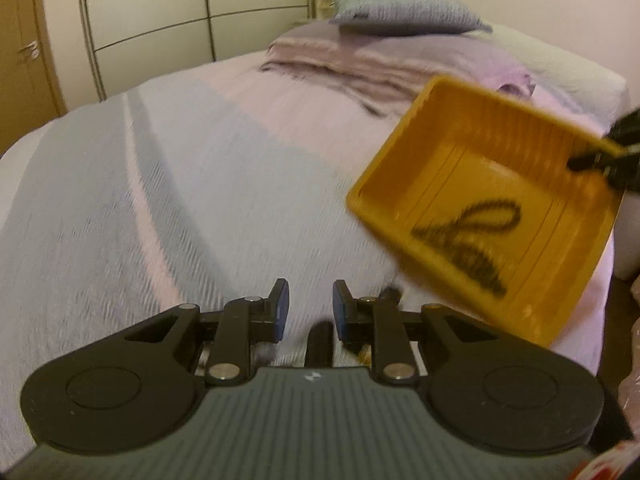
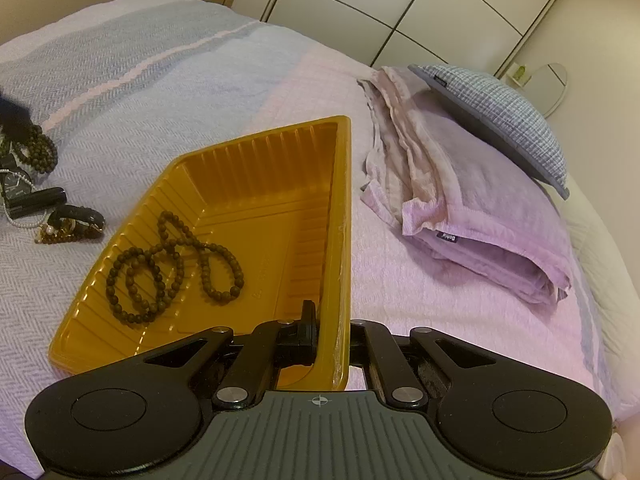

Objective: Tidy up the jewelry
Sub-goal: 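Grasp the black cylindrical case with the left tool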

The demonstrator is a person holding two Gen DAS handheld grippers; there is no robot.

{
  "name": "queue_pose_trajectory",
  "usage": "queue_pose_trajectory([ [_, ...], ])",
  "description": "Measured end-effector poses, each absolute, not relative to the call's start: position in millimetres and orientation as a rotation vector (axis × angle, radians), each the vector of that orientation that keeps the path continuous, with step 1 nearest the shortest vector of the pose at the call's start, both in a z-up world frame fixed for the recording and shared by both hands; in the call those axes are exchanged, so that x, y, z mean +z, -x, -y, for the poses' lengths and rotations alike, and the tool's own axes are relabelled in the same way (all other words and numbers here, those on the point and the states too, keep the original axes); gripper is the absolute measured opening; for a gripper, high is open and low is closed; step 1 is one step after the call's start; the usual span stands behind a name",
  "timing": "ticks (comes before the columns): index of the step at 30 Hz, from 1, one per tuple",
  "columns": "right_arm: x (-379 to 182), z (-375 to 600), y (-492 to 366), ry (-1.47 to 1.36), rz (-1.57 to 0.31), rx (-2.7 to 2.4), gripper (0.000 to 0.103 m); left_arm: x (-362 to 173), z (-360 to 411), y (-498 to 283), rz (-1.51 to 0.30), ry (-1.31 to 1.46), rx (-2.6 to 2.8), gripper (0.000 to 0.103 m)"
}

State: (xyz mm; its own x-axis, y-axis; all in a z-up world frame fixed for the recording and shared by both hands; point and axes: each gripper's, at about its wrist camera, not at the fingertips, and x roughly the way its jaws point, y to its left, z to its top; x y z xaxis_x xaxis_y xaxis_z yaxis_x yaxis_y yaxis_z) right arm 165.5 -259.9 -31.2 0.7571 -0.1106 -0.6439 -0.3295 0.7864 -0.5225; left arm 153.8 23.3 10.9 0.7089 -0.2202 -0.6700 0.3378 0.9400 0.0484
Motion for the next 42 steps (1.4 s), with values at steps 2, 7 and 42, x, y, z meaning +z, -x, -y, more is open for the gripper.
queue_pose_trajectory([
  [2,-31,260,-165,0.667,-0.715,0.128,0.004,-3,-28,-144,-0.731,-0.176,-0.307,0.020],
  [7,-32,260,-166,0.668,-0.716,0.127,0.004,-38,-27,-131,-0.795,-0.207,-0.305,0.020],
  [42,-35,262,-167,0.666,-0.723,0.125,0.004,-43,-26,-155,-0.870,-0.116,-0.327,0.017],
])
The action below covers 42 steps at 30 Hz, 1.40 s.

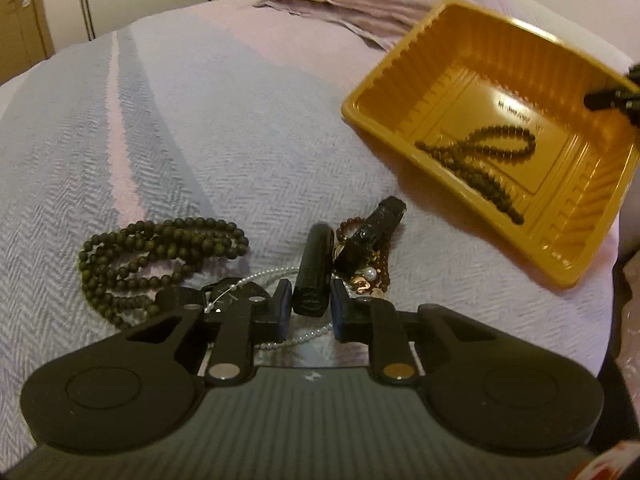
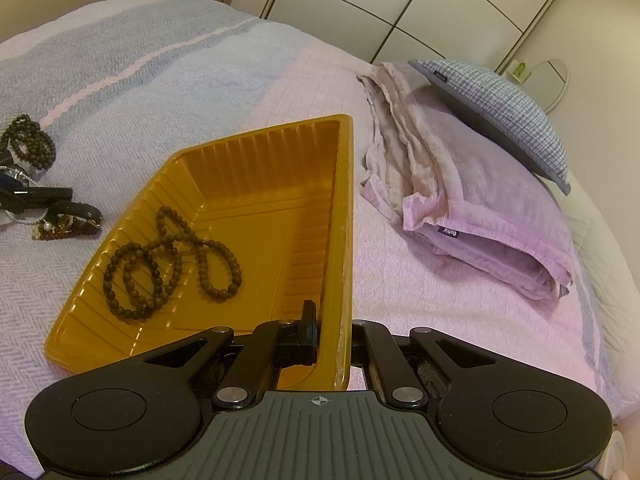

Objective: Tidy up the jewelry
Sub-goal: 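Grasp the black cylindrical case with the left tool, then carry the black case into the tray and open the left tool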

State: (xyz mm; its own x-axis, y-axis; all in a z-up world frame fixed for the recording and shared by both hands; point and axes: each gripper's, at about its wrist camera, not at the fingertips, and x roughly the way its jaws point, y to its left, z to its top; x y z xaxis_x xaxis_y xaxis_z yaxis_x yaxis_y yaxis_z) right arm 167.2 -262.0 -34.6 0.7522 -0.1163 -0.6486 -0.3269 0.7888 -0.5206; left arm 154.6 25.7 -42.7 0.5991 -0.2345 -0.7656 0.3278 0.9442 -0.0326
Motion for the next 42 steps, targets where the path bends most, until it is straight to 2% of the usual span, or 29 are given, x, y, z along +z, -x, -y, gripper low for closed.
queue_pose_trajectory([
  [11,-34,262,-167,0.668,-0.724,0.123,0.004,-10,-32,-145,-0.794,-0.030,-0.324,0.017],
  [22,-34,262,-167,0.668,-0.724,0.124,0.004,31,16,-152,-0.683,0.030,-0.458,0.017],
  [34,-35,263,-166,0.663,-0.727,0.123,0.004,5,108,-150,-0.710,0.004,-0.593,0.017],
  [42,-38,264,-166,0.663,-0.727,0.126,0.004,-1,98,-142,-0.739,0.013,-0.613,0.018],
])
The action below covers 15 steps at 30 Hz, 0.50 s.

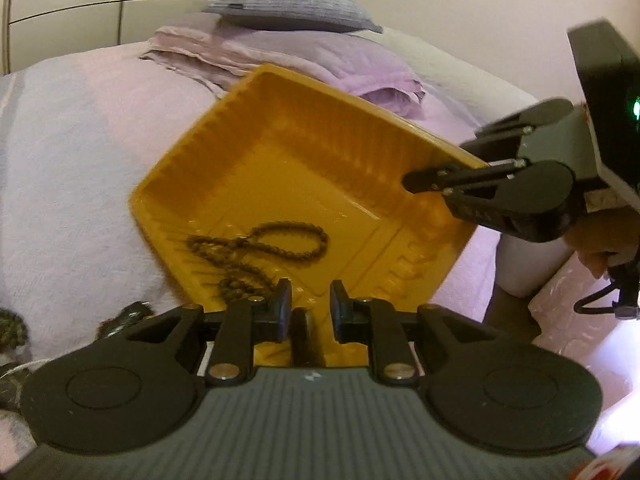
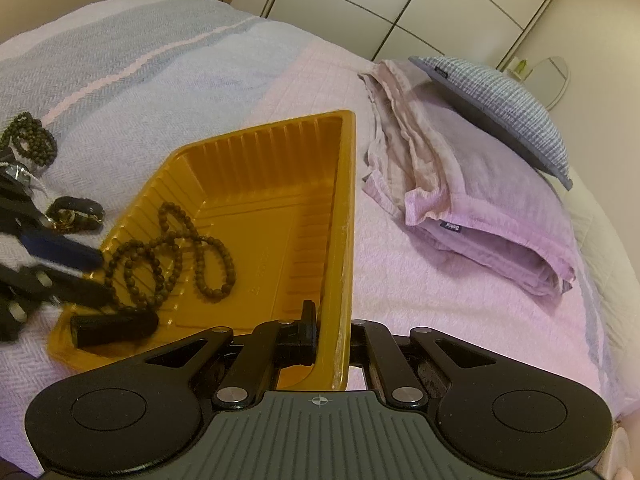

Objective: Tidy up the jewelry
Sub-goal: 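Carry the black case into the tray and open the left tool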

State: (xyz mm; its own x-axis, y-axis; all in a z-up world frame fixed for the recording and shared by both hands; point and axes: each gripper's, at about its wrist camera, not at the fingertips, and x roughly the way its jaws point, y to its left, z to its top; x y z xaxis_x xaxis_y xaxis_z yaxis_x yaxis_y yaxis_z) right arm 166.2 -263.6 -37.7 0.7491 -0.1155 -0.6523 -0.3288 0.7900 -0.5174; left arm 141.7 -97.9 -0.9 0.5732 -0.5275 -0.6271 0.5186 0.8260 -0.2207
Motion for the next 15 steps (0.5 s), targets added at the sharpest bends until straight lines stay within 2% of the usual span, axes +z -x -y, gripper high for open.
queue_pose_trajectory([
  [11,-38,265,-166,0.654,-0.725,0.127,0.004,-7,-27,-132,-0.732,0.007,-0.259,0.021],
  [15,-38,264,-166,0.657,-0.724,0.125,0.004,-15,-43,-132,-0.744,-0.012,-0.228,0.021],
])
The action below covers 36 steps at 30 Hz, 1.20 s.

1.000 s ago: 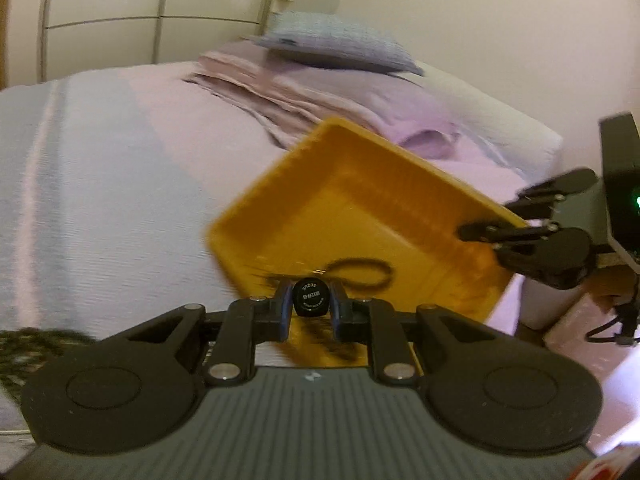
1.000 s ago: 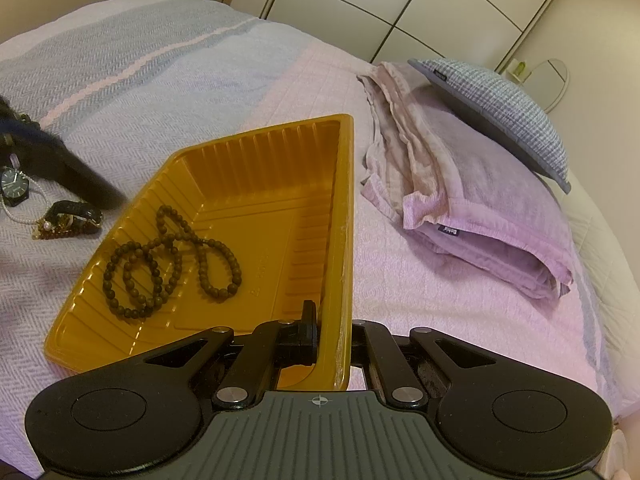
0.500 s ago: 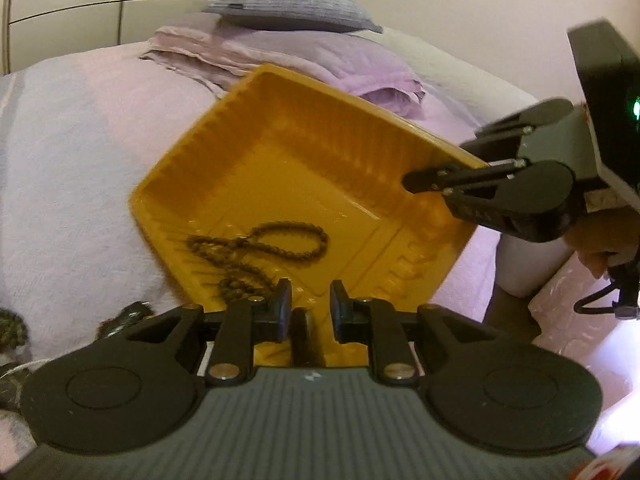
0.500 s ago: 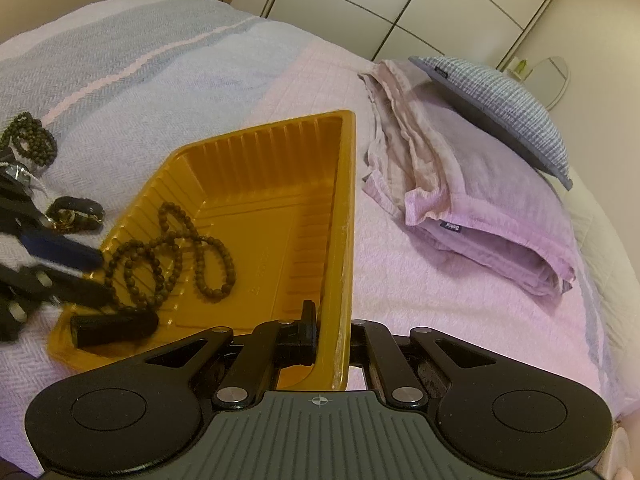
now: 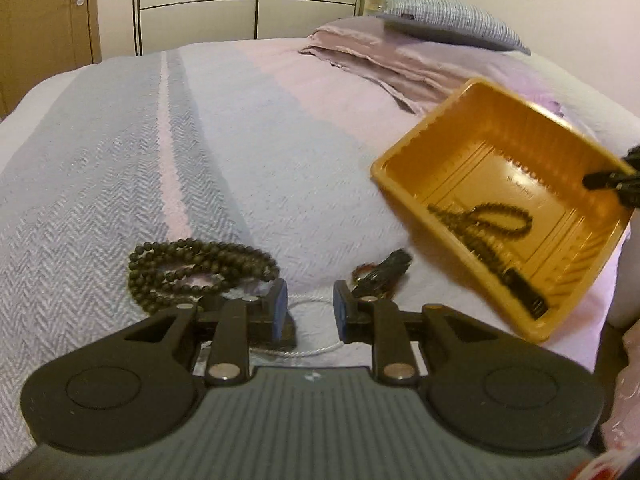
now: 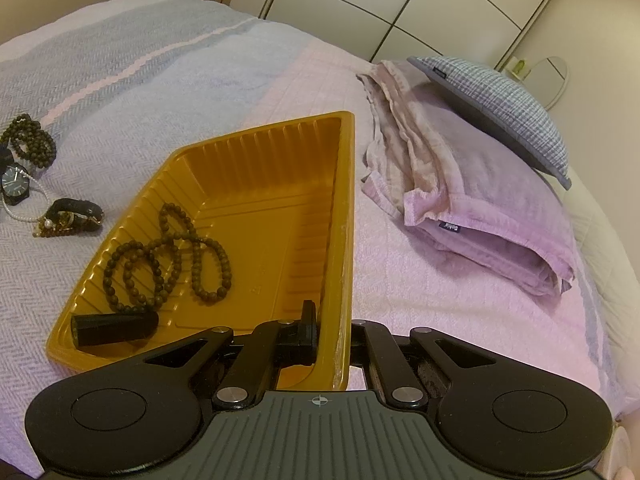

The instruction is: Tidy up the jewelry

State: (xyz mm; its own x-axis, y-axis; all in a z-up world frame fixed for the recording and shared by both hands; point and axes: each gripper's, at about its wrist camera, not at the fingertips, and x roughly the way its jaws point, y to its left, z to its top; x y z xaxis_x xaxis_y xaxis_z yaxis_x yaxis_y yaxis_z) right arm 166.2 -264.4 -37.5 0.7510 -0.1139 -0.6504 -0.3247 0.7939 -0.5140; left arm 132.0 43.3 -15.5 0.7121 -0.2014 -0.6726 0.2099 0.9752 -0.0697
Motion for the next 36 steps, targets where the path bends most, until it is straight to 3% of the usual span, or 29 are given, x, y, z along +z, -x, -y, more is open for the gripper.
queue_pose_trajectory([
  [17,-38,265,-167,0.663,-0.728,0.124,0.004,-68,19,-143,-0.806,-0.218,-0.385,0.020],
  [23,-39,266,-167,0.661,-0.731,0.121,0.004,-68,23,-141,-0.815,-0.261,-0.392,0.004],
  [36,-40,267,-167,0.661,-0.731,0.121,0.004,-20,39,-123,-0.696,-0.152,-0.467,0.004],
])
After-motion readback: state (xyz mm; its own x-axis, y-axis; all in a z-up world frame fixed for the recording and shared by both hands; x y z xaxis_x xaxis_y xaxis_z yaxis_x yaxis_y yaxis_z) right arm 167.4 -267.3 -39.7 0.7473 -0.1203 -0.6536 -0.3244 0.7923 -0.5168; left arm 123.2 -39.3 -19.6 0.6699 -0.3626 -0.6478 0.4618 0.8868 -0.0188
